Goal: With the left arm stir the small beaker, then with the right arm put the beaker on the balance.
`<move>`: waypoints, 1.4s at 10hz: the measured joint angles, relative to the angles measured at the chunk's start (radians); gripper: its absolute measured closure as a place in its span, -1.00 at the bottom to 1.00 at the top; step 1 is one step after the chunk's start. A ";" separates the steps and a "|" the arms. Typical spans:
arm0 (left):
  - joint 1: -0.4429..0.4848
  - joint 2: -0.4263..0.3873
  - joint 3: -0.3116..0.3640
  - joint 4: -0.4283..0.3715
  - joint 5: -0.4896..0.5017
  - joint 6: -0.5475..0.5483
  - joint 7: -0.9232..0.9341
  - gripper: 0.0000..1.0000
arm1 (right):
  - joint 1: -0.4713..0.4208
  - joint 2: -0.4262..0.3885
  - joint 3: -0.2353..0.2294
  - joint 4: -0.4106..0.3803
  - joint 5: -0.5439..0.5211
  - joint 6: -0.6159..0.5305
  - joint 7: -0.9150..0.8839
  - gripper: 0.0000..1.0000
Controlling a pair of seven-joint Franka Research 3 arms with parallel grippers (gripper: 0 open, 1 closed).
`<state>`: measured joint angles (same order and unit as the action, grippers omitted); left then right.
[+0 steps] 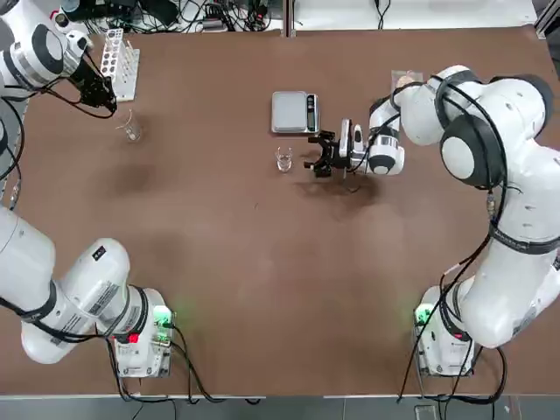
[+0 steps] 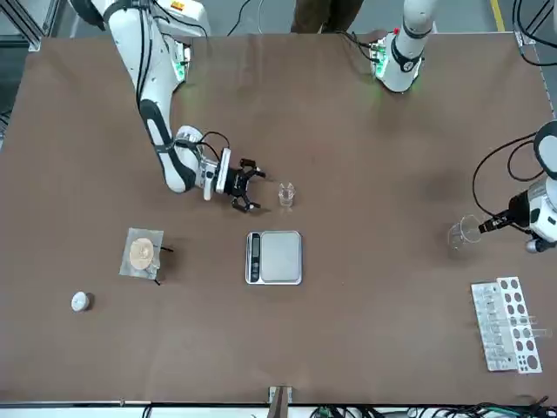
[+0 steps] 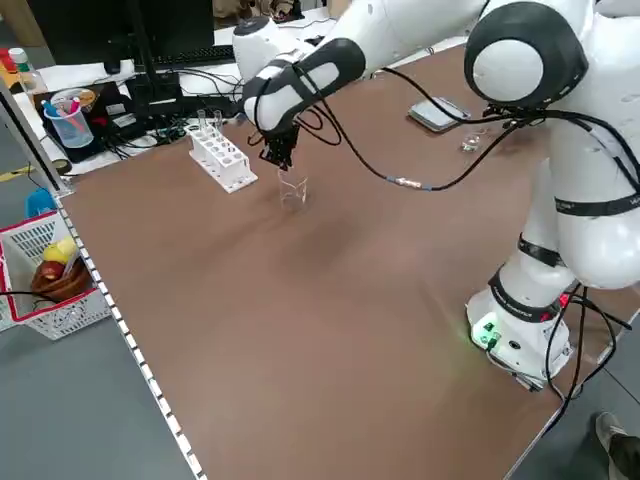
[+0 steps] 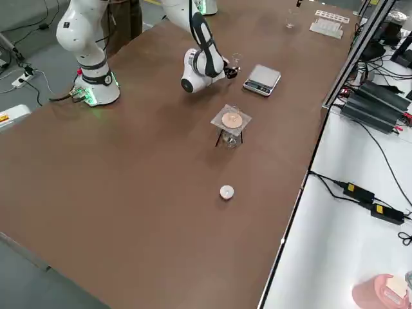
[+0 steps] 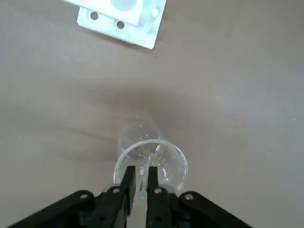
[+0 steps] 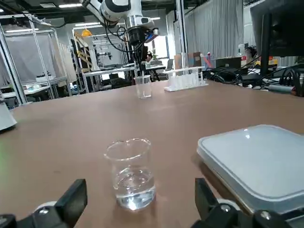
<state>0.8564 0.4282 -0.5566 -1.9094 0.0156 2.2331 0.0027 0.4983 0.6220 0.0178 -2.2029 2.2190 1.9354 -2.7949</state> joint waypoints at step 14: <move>0.004 -0.097 -0.005 0.167 0.008 -0.326 0.004 0.30 | 0.045 0.109 0.000 0.135 0.015 0.000 -0.022 -1.00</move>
<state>0.8601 0.3317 -0.5615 -1.7426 0.0238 1.9070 0.0067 0.5430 0.7312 0.0182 -2.0681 2.2341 1.9358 -2.8174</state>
